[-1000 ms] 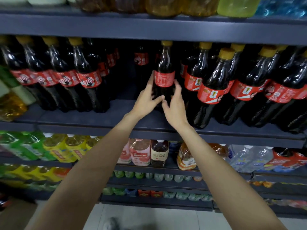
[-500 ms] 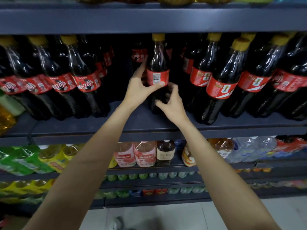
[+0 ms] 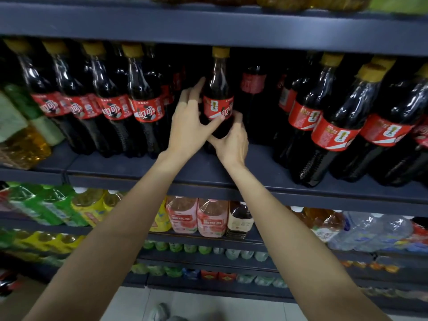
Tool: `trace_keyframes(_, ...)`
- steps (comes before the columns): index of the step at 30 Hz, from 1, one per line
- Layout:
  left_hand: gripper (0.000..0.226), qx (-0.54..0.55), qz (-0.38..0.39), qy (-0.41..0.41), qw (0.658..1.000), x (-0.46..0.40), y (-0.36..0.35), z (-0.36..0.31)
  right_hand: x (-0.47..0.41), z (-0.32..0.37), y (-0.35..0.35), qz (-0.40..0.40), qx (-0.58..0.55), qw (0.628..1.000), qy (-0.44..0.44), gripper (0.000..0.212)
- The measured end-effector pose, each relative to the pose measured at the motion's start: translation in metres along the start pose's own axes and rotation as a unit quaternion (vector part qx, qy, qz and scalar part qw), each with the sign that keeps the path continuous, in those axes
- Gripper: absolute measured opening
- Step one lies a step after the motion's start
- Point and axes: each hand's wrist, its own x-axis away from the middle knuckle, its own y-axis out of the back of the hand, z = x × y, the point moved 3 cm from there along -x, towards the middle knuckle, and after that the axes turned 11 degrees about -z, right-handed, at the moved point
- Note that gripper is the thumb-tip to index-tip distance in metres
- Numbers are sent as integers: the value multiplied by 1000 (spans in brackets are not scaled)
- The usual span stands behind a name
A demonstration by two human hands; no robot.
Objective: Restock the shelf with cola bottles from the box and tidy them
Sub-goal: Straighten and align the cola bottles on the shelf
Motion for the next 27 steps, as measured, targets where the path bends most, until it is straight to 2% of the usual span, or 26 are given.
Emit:
trace_keyframes(3, 71, -45, -47, 0, 998, -1, 12, 10, -5, 12, -22, 1, -4, 1000, 2, 78)
trace_keyframes(6, 65, -71, -62, 3, 996, 2, 17, 18, -7, 22, -39, 9, -9, 1000, 6, 68)
trace_keyframes(12, 71, -106, -91, 29, 990, -8, 6, 19, -6, 32, -53, 53, -90, 994, 15, 45)
trace_keyframes(16, 77, -178, -107, 8, 978, -3, -9, 15, -7, 15, -47, 110, -150, 981, 53, 49)
trace_keyframes(21, 91, -242, -111, -20, 964, 1, -18, 27, -29, 6, -43, 193, -100, 969, 117, 57)
trace_keyframes(22, 95, -250, -106, -19, 962, 1, -19, 31, -36, 4, -39, 174, -89, 971, 139, 55)
trace_keyframes(25, 105, -282, -96, -12, 955, 6, -24, 38, -59, -3, -25, 30, -32, 988, 151, 45)
trace_keyframes(27, 108, -296, -95, 9, 951, 12, -30, 41, -68, -4, -23, -2, 32, 992, 126, 51)
